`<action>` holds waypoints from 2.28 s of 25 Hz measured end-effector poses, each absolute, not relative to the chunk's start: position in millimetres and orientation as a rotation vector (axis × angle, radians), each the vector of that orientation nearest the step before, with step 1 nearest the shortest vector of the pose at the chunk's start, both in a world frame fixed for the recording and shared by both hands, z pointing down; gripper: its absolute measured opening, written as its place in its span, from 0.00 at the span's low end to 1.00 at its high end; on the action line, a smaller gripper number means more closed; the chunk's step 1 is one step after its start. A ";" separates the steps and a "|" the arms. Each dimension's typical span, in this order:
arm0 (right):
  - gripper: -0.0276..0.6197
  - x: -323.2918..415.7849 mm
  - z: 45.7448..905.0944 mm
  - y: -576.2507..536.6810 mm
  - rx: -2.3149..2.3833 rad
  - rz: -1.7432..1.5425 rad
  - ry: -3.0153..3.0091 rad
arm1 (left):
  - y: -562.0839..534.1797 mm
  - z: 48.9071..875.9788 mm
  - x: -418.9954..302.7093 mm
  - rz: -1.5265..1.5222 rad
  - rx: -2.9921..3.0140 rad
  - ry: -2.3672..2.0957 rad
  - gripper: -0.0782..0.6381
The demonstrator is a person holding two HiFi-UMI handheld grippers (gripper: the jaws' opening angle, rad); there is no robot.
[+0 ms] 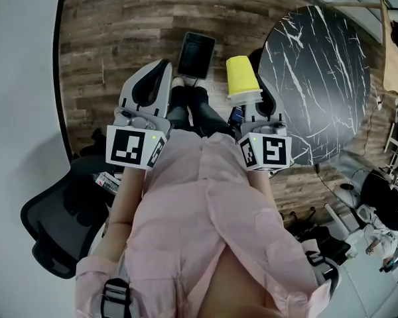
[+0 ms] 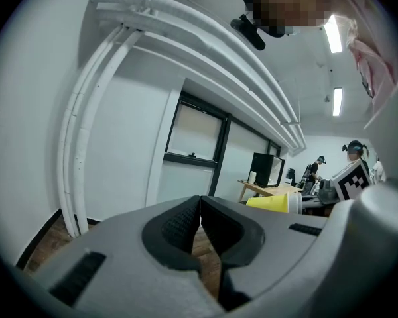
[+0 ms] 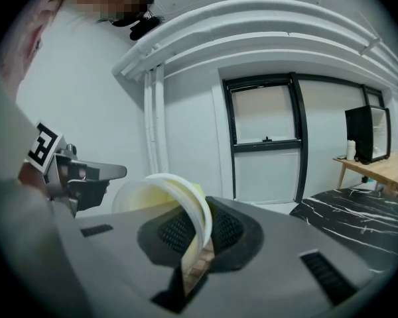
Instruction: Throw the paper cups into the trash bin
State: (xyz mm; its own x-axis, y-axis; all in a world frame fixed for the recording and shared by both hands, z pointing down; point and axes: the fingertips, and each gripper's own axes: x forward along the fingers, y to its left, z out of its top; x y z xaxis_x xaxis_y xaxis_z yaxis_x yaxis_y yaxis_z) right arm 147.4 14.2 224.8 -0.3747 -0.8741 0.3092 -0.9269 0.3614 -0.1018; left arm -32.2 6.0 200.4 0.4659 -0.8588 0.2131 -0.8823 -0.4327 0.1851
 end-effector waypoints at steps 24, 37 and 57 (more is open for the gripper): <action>0.10 137.0 313.6 -36.8 1.369 0.367 -2.340 | -19.9 254.6 -35.6 0.186 2.409 -1.538 0.13; 0.10 115.0 444.8 -71.2 1.324 0.510 -2.251 | -36.8 349.0 -34.7 0.136 2.272 -1.580 0.13; 0.10 91.8 585.6 -94.5 1.165 0.637 -2.123 | -48.0 383.8 -65.5 0.157 2.212 -1.640 0.13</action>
